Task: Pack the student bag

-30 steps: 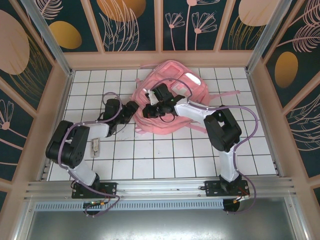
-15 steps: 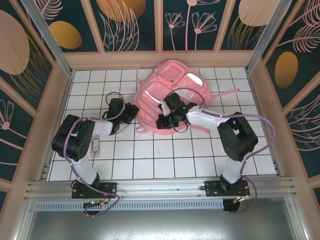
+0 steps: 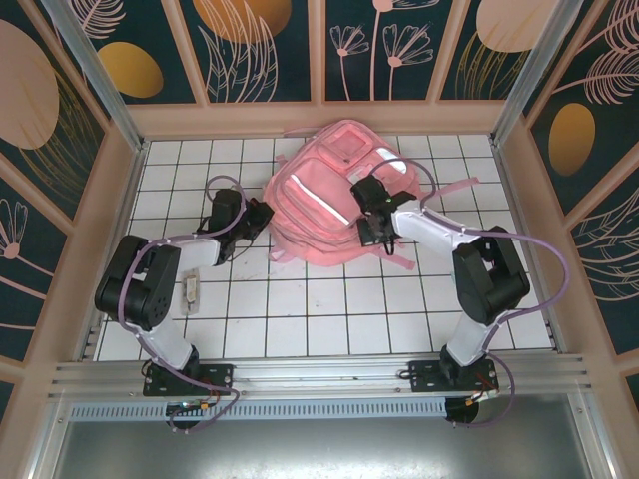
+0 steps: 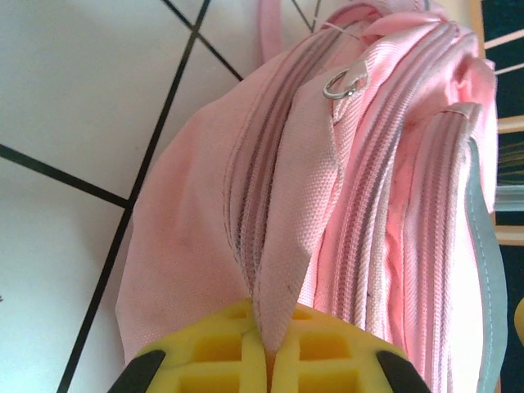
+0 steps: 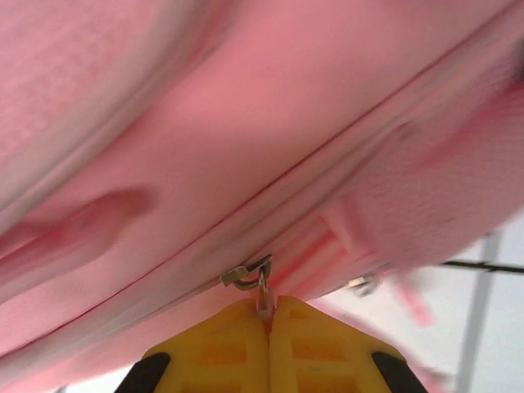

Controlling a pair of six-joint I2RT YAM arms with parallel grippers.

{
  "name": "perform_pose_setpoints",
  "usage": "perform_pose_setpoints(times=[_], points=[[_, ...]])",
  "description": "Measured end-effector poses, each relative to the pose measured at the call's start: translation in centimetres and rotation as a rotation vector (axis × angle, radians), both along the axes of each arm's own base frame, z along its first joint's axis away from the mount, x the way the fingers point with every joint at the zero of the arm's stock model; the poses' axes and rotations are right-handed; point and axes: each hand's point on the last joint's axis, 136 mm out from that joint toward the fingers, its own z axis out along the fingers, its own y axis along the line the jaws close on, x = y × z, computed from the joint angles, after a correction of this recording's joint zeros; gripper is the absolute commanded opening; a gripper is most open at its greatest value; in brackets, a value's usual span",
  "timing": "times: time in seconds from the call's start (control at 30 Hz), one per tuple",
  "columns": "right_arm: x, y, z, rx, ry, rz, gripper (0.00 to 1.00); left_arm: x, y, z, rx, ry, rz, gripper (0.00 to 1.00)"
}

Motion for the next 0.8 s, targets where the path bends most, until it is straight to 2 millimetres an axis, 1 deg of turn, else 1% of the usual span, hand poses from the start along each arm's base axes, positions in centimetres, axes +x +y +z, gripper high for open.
perform_pose_setpoints(times=[0.1,0.17,0.23,0.37,0.47,0.5,0.53,0.57,0.6,0.67,0.7,0.77,0.8], points=[[2.7,-2.5,1.2,-0.104,-0.084,-0.032,0.00,-0.1,0.1,0.5,0.014,-0.013,-0.010,0.00],[4.1,-3.2,1.4,-0.132,-0.108,-0.031,0.00,-0.3,0.0,0.8,0.016,-0.018,-0.024,0.00],[5.5,-3.3,1.4,-0.147,-0.132,-0.012,0.00,-0.3,-0.1,1.1,0.016,-0.028,-0.032,0.00],[8.3,-2.8,1.6,-0.164,-0.174,0.038,0.00,-0.2,0.2,1.6,0.022,-0.044,-0.026,0.00],[9.6,-2.2,2.1,-0.160,-0.193,0.066,0.00,0.0,0.6,1.9,0.027,-0.053,-0.013,0.00],[9.7,-1.9,2.2,-0.145,-0.195,0.076,0.15,0.1,0.8,2.0,0.031,-0.057,-0.007,0.00],[9.8,-1.7,2.4,-0.134,-0.194,0.082,0.29,0.2,1.0,2.0,0.034,-0.057,-0.003,0.04],[9.9,-1.7,2.5,-0.122,-0.193,0.080,0.43,0.2,1.3,2.0,0.038,-0.058,0.003,0.14],[10.0,-2.0,2.6,-0.118,-0.190,0.071,0.51,0.3,1.7,1.9,0.045,-0.054,0.012,0.21],[10.1,-3.2,2.8,-0.100,-0.180,0.043,0.58,0.6,2.8,1.6,0.058,-0.043,0.039,0.27],[10.1,-3.6,3.1,-0.076,-0.177,0.027,0.60,0.7,3.3,1.6,0.063,-0.042,0.049,0.27],[9.7,-3.7,3.8,-0.019,-0.177,0.020,0.61,0.9,4.0,1.8,0.063,-0.045,0.067,0.25],[9.5,-3.2,4.5,0.024,-0.184,0.026,0.62,0.9,4.2,2.0,0.060,-0.051,0.070,0.24]])
